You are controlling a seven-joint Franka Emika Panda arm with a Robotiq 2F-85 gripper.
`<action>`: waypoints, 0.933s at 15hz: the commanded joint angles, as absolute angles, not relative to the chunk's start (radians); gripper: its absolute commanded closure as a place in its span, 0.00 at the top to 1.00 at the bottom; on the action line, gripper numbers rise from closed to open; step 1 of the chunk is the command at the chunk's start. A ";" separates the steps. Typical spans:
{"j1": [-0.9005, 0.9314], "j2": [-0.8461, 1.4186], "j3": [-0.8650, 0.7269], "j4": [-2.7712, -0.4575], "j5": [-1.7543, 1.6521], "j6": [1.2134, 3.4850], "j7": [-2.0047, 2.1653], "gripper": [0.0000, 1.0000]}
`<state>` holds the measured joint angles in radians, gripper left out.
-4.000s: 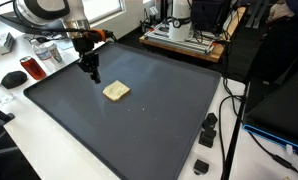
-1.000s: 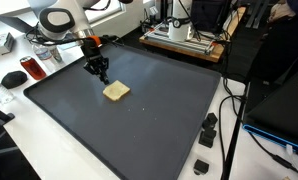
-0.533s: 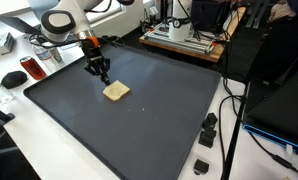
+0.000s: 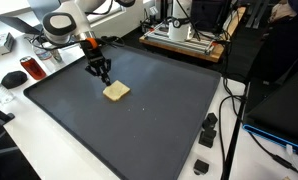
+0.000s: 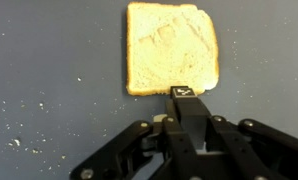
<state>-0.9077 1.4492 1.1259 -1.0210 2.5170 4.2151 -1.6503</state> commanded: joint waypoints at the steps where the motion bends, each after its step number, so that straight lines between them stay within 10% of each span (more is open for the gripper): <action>1: -0.903 1.416 1.131 -0.989 2.517 4.236 -1.635 0.05; 14: -0.853 1.022 0.986 -1.264 2.344 4.144 -1.610 0.05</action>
<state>-0.8347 1.1472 1.0236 -1.0725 2.3935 4.1998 -1.6496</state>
